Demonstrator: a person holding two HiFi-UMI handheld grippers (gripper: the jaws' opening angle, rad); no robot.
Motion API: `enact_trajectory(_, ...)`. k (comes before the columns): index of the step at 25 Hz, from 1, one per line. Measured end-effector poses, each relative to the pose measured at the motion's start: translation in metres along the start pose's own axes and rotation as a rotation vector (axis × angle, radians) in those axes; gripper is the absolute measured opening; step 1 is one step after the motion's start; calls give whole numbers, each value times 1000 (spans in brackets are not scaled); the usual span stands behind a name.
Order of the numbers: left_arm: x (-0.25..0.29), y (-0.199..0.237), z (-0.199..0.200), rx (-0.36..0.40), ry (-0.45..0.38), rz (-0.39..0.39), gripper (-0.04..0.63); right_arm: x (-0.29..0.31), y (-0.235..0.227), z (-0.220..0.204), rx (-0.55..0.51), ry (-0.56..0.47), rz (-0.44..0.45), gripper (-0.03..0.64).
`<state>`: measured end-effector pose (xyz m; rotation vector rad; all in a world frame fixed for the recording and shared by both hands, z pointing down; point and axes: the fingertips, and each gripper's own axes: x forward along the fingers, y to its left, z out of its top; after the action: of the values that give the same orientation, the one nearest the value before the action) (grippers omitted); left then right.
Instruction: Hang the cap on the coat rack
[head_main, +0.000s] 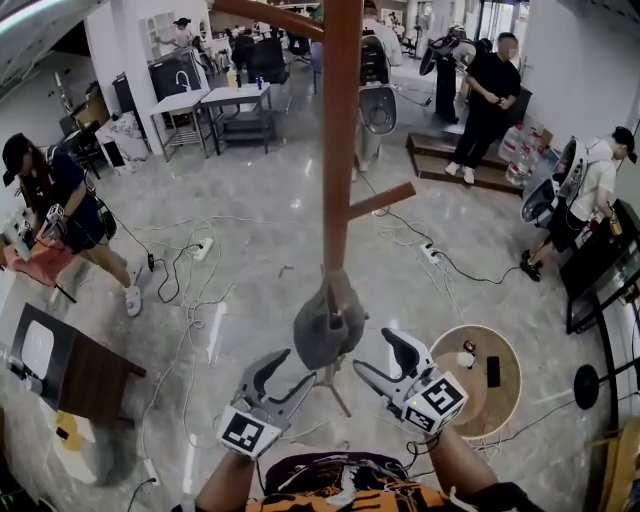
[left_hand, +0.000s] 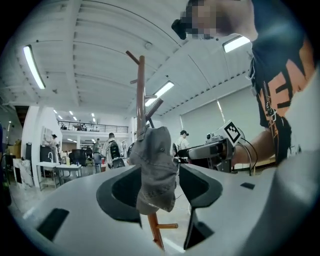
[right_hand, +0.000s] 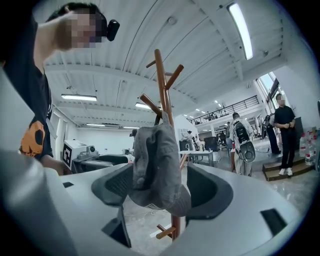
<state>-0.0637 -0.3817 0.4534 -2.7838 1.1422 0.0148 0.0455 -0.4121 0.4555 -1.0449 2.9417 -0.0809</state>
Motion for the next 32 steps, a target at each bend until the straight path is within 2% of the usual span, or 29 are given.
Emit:
enact_trajectory(3, -1, -17, 13, 33, -22, -49, 249, -14, 8, 15, -6, -36, 4, 326)
enact_trajectory(6, -5, -31, 26, 7, -42, -76, 234, -24, 24, 29, -21, -59, 39, 295)
enact_trajectory(11, -8, -68, 54, -6, -80, -156, 143, -51, 46, 56, 0, -110, 95, 261)
enact_trajectory(18, 2, -88, 75, -13, -92, -156, 129, -79, 54, 78, -16, -163, 95, 155)
enact_trajectory(20, 2, -95, 78, 9, -68, -168, 112, -79, 56, 74, -28, -145, 95, 119)
enact_trajectory(23, -1, -101, 66, 91, 35, -204, 48, -74, 55, 63, -28, -119, 79, 57)
enact_trajectory(27, 5, -94, 78, 10, -57, -141, 33, -64, 59, 55, -53, -81, 80, 15)
enact_trajectory(32, 7, -84, 77, -36, -54, -103, 23, -58, 60, 53, -69, -53, 93, 15)
